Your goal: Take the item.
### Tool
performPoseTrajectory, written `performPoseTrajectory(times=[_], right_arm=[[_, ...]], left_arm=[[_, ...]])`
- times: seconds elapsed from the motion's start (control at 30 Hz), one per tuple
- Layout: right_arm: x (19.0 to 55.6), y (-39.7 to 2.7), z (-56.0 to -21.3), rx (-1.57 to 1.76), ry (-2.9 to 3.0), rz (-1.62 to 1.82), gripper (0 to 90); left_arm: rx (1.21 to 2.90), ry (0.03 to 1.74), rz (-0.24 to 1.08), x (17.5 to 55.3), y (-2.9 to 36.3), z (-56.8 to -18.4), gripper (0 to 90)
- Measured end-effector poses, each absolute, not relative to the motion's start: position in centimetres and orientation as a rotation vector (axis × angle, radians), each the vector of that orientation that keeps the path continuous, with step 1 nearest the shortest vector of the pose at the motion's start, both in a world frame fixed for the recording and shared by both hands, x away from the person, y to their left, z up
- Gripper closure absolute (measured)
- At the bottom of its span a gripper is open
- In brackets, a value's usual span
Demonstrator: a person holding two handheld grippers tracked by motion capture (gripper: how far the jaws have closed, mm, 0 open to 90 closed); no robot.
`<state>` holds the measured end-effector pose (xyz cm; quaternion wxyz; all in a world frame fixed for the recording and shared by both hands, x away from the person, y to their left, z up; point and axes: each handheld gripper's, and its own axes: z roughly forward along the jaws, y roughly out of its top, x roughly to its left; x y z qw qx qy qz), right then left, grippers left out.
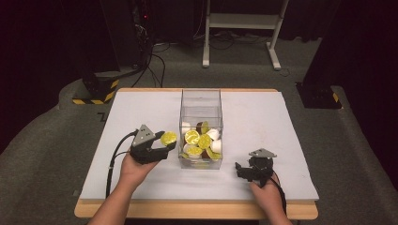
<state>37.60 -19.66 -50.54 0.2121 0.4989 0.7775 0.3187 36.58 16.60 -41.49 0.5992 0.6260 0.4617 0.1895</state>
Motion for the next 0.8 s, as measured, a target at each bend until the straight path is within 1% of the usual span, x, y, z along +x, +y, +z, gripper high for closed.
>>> performPoseTrajectory(times=[0.57, 0.8], right_arm=[[37.6, -19.7, -50.5, 1.386, 2.16, 0.885, 11.2], [37.6, -19.7, -50.5, 1.384, 2.16, 0.885, 11.2]], left_arm=[[1.459, 1.135, 0.479, 36.8, 18.9, -43.4, 37.9], [1.465, 1.167, 0.501, 37.4, 19.8, -44.2, 37.9]])
